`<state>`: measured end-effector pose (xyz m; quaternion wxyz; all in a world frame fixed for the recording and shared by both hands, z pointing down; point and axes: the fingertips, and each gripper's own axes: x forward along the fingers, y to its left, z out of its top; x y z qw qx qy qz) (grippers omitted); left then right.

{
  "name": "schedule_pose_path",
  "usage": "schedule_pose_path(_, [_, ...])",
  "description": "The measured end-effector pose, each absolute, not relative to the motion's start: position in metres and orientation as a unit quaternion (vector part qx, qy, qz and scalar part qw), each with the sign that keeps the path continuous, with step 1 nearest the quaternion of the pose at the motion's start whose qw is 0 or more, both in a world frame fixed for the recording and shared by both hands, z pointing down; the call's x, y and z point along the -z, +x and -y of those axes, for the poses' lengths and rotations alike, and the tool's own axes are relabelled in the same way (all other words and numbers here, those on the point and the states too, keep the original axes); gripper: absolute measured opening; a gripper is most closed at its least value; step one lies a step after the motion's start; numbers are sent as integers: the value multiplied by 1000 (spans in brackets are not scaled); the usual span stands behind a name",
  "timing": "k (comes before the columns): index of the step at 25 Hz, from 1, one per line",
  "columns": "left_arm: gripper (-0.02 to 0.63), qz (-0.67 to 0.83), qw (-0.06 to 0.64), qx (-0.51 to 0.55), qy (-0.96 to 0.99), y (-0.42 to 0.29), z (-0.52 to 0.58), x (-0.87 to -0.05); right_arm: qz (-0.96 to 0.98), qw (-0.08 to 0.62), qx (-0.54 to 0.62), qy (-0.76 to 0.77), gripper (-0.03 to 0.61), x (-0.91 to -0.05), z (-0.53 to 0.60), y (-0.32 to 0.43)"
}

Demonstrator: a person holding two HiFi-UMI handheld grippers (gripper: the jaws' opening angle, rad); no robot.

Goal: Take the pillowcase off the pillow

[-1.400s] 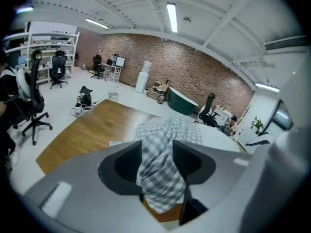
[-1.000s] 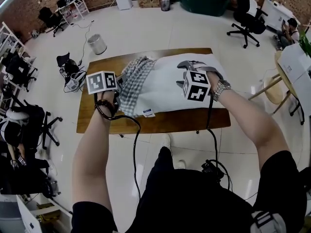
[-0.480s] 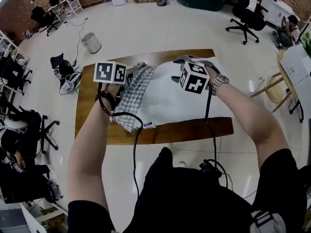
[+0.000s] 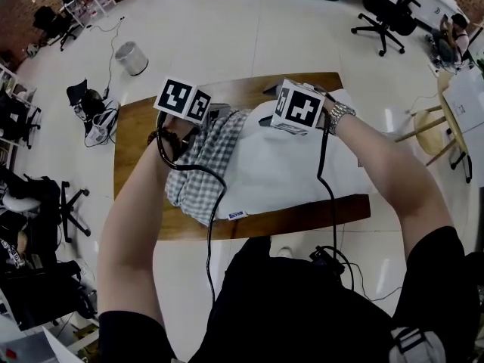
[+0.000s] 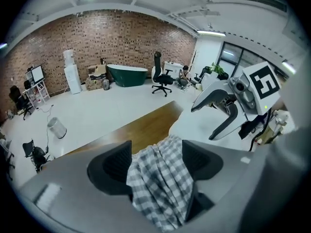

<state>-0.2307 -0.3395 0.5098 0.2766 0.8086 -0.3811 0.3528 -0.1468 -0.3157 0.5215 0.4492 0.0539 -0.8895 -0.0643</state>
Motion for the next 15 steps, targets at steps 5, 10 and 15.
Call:
schedule_pose_path(5, [354,330,301,-387,807,-232,376,-530,881,473,-1,1,347,-540,344,-160])
schedule_pose_path(10, [359,278,345,-424,790,-234,401,-559,867,494,-51,-36,380,-554,372,-163])
schedule_pose_path(15, [357,235,390,-463,760,-240,407,-596,840,526,-113,-67,393,-577,384,-160])
